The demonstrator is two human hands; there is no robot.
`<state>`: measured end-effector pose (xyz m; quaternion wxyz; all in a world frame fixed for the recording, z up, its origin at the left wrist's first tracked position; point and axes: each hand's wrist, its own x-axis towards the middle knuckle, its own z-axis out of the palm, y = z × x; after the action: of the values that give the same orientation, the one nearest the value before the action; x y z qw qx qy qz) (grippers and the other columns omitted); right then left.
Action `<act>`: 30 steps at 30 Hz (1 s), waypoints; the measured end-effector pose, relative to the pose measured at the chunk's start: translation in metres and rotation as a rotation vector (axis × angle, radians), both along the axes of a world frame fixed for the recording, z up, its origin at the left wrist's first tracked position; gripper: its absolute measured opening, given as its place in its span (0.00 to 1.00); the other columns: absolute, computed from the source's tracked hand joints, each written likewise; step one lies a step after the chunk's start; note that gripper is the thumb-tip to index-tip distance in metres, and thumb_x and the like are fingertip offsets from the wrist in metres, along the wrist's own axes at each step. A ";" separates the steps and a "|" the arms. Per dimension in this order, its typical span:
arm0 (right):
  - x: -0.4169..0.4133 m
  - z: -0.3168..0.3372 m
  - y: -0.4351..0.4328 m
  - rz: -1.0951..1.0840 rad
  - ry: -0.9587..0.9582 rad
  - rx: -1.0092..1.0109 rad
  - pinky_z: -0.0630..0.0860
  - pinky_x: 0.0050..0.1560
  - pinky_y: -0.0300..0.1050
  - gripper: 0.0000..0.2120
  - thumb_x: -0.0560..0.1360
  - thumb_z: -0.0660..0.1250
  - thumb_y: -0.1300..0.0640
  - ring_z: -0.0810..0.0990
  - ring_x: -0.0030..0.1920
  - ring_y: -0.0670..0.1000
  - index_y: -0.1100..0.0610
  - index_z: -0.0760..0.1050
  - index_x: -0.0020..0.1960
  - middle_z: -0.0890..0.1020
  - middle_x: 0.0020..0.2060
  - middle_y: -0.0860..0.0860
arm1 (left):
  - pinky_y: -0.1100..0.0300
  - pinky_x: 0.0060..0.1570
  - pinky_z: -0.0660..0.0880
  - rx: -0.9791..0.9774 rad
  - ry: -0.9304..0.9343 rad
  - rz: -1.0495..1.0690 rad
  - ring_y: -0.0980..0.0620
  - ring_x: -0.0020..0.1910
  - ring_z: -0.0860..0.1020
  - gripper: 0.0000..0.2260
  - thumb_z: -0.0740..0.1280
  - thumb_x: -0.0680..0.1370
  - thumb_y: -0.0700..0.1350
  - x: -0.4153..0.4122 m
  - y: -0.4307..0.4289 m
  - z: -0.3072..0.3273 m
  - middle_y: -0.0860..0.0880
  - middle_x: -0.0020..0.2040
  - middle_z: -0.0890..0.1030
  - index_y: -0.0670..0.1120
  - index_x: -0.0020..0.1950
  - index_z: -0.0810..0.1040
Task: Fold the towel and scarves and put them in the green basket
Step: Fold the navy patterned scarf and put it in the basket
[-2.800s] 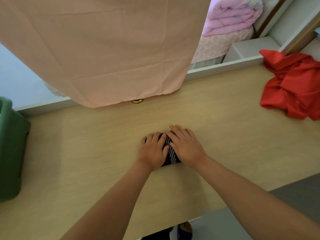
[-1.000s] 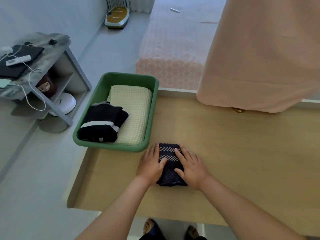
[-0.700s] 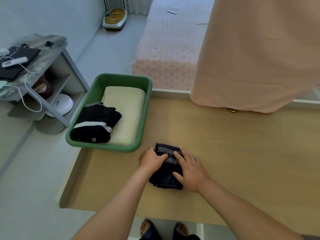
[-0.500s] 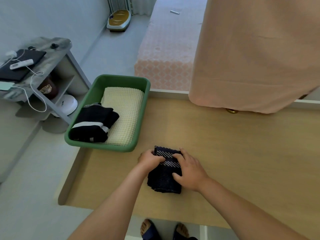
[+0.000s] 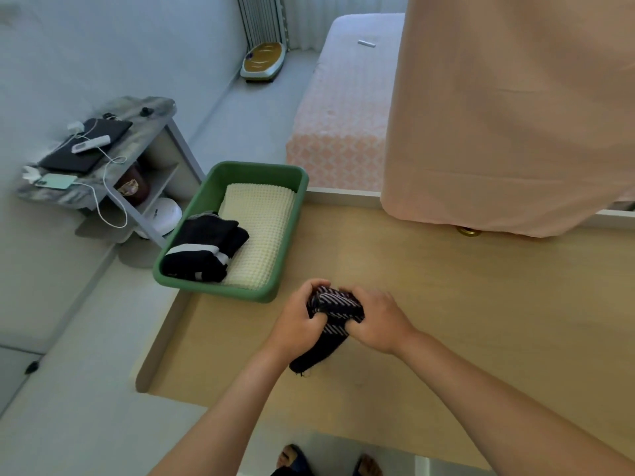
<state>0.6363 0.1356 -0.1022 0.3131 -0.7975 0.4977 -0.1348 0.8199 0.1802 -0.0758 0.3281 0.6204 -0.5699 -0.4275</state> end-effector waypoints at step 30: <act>0.229 0.046 -0.062 -0.260 0.435 -0.197 0.60 0.70 0.55 0.28 0.79 0.57 0.47 0.66 0.72 0.58 0.54 0.63 0.76 0.62 0.76 0.58 | 0.46 0.68 0.64 -0.264 -0.820 -0.005 0.46 0.70 0.63 0.32 0.65 0.76 0.62 0.222 -0.134 0.013 0.48 0.72 0.66 0.51 0.76 0.61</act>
<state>0.8658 0.0736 -0.0566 0.0995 -0.7637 0.6361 -0.0472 1.0416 0.0458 -0.0624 0.1499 0.6904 -0.7043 -0.0698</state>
